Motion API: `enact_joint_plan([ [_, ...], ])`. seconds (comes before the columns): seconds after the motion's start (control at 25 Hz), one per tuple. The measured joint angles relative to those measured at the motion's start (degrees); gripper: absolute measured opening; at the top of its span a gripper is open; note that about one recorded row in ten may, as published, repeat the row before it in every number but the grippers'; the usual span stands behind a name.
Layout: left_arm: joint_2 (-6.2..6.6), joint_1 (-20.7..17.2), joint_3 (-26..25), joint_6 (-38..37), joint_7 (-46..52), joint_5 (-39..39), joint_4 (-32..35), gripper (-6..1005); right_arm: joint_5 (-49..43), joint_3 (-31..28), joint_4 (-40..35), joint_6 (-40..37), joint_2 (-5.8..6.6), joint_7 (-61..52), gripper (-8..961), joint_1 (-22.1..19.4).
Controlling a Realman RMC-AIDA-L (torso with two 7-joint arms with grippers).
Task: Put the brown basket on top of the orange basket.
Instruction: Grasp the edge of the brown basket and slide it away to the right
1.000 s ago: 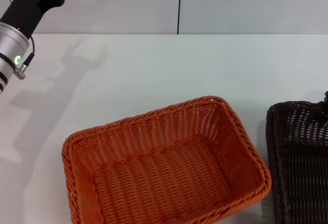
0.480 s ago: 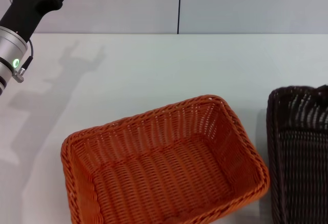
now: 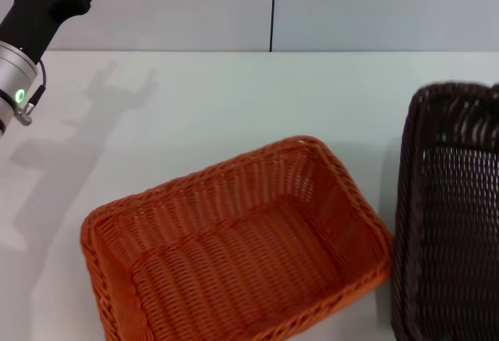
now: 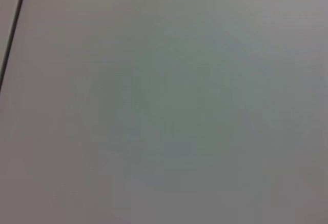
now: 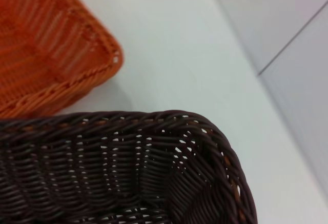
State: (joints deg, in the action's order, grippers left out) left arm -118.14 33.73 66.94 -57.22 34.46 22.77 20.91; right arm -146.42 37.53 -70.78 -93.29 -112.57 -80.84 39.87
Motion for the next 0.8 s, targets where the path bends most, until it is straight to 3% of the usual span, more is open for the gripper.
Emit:
enact_joint_plan([
  [0.4,0.13,-0.24,-0.83,0.00,-0.37,0.00,0.23,829,6.08,-5.22,-6.01,0.80,0.91,-1.57,212,0.25],
  [0.8,0.28,-0.63,-2.26,0.01,-0.50,0.00,0.05,829,10.01,-5.11,-9.51,6.72,0.13,-4.57,209,0.76],
])
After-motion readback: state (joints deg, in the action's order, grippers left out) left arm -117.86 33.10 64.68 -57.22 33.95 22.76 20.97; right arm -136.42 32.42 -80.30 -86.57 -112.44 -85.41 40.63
